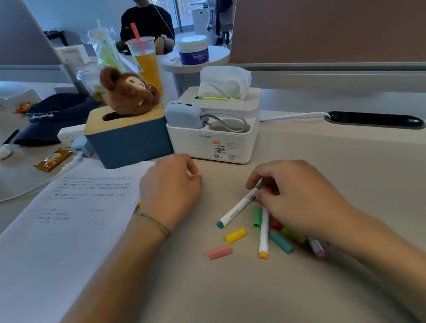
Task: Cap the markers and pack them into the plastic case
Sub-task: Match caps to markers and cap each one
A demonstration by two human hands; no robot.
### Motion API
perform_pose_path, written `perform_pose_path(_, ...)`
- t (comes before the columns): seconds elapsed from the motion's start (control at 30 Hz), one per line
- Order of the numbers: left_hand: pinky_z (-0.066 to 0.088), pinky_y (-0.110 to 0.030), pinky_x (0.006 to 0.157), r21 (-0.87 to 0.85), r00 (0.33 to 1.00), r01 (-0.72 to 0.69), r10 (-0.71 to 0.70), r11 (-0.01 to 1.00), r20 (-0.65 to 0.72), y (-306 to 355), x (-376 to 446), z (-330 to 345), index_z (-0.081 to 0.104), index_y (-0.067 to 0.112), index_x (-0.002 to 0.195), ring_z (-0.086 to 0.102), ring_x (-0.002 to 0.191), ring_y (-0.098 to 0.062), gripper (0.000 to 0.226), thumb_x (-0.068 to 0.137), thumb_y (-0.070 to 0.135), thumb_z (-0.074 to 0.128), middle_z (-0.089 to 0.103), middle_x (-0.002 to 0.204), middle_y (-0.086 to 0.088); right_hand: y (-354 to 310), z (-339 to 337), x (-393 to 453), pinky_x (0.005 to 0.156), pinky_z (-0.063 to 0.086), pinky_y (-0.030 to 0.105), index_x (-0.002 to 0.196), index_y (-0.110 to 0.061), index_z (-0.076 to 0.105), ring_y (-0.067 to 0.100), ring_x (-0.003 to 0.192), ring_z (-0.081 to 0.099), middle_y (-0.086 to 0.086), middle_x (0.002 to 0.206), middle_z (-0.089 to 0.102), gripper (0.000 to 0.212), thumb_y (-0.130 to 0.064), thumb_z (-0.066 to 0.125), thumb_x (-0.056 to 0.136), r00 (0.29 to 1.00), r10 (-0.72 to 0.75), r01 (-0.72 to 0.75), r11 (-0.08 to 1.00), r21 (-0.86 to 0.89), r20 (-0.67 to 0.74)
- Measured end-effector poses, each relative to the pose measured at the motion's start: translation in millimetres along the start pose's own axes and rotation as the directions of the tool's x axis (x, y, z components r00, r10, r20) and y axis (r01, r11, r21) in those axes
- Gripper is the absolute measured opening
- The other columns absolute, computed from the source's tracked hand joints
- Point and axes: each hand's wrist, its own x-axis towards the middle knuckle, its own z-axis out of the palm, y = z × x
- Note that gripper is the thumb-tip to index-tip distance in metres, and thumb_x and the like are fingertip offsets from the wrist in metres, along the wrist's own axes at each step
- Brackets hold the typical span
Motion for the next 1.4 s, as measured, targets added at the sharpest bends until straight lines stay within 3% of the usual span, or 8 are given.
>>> perform_pose_path(0.13, 0.047, -0.032, 0.075, 0.138, 0.999, 0.042, -0.041, 0.989, -0.017, -10.3, 7.0, -1.3, 0.066, 0.028, 0.099, 0.059, 0.094, -0.021, 0.012, 0.091, 0.037, 0.066, 0.067, 0.107, 0.001, 1.4, 1.6, -1.6, 0.076, 0.059, 0.04, 0.099, -0.034, 0.073, 0.009, 0.074, 0.065, -0.013, 0.084, 0.065, 0.021, -0.02, 0.058, 0.096, 1.0, -0.012, 0.012, 1.0, 0.021, 0.025)
perform_pose_path(0.43, 0.049, -0.035, 0.073, 0.215, 0.997, 0.079, -0.077, 0.973, -0.018, -11.2, 9.5, 4.7, 0.066, 0.026, 0.093, 0.06, 0.087, -0.023, 0.016, 0.088, 0.041, 0.067, 0.067, 0.096, 0.0, 8.3, -0.5, 2.1, 0.066, 0.061, 0.032, 0.095, -0.034, 0.072, 0.008, 0.055, 0.07, -0.009, 0.082, 0.071, 0.021, -0.018, 0.059, 0.098, 0.999, 0.014, -0.018, 0.995, 0.101, 0.04)
perform_pose_path(0.57, 0.043, -0.033, 0.072, 0.193, 0.998, 0.062, -0.056, 0.979, -0.036, -10.3, 9.0, 2.8, 0.062, 0.026, 0.103, 0.059, 0.091, -0.023, 0.02, 0.09, 0.04, 0.068, 0.066, 0.105, -0.001, 8.4, -2.9, 2.7, 0.058, 0.055, 0.017, 0.096, -0.035, 0.072, 0.004, 0.058, 0.069, -0.013, 0.082, 0.069, 0.022, -0.018, 0.059, 0.098, 1.0, 0.013, -0.016, 0.995, 0.097, 0.027)
perform_pose_path(0.77, 0.041, -0.032, 0.068, 0.19, 0.999, 0.052, -0.05, 0.98, -0.018, -8.1, 9.5, 4.2, 0.063, 0.031, 0.102, 0.051, 0.082, -0.018, 0.015, 0.091, 0.038, 0.069, 0.066, 0.098, 0.003, 10.0, -4.1, 2.4, 0.061, 0.058, 0.019, 0.098, -0.036, 0.072, 0.006, 0.065, 0.071, -0.014, 0.088, 0.069, 0.021, -0.02, 0.059, 0.099, 0.999, 0.012, -0.016, 0.995, 0.103, 0.038)
perform_pose_path(0.93, 0.054, -0.028, 0.072, -0.131, 0.984, 0.105, -0.083, 0.986, 0.158, -3.5, 11.0, 1.0, 0.069, 0.033, 0.103, 0.066, 0.084, -0.014, 0.02, 0.084, 0.034, 0.078, 0.072, 0.097, 0.006, 12.6, -5.2, 6.0, 0.078, 0.061, 0.036, 0.098, -0.035, 0.074, 0.009, 0.077, 0.068, -0.014, 0.09, 0.069, 0.019, -0.022, 0.06, 0.097, 0.999, 0.009, -0.011, 0.997, 0.073, 0.032)
perform_pose_path(1.07, 0.057, -0.023, 0.059, -0.455, 0.901, 0.25, -0.033, 0.855, 0.433, 8.7, 7.2, -7.6, 0.072, 0.025, 0.112, 0.068, 0.059, -0.012, 0.027, 0.086, 0.022, 0.078, 0.077, 0.078, -0.004, 11.7, -7.0, 5.2, 0.078, 0.06, 0.035, 0.098, -0.035, 0.074, 0.009, 0.075, 0.07, -0.015, 0.088, 0.07, 0.018, -0.022, 0.061, 0.097, 0.999, -0.004, 0.001, 0.997, 0.073, 0.054)
perform_pose_path(1.2, 0.06, -0.026, 0.059, -0.531, 0.852, 0.295, 0.033, 0.794, 0.523, 14.9, 2.1, -11.8, 0.07, 0.019, 0.12, 0.065, 0.056, -0.017, 0.03, 0.091, 0.013, 0.07, 0.073, 0.07, -0.007, 10.6, -8.4, 2.7, 0.073, 0.06, 0.027, 0.098, -0.036, 0.073, 0.008, 0.069, 0.072, -0.015, 0.088, 0.07, 0.018, -0.021, 0.063, 0.097, 0.995, -0.024, 0.015, 0.996, 0.085, 0.1)
perform_pose_path(1.4, 0.063, -0.032, 0.066, -0.603, 0.793, 0.358, 0.11, 0.713, 0.6, 25.2, -5.7, -15.5, 0.07, 0.016, 0.113, 0.073, 0.071, -0.022, 0.02, 0.097, 0.011, 0.059, 0.076, 0.092, -0.015, 16.5, -23.7, 4.6, 0.079, 0.056, 0.029, 0.093, -0.034, 0.075, 0.006, 0.083, 0.065, -0.012, 0.089, 0.07, 0.021, -0.016, 0.064, 0.093, 0.988, -0.035, 0.034, 0.999, 0.013, 0.15)
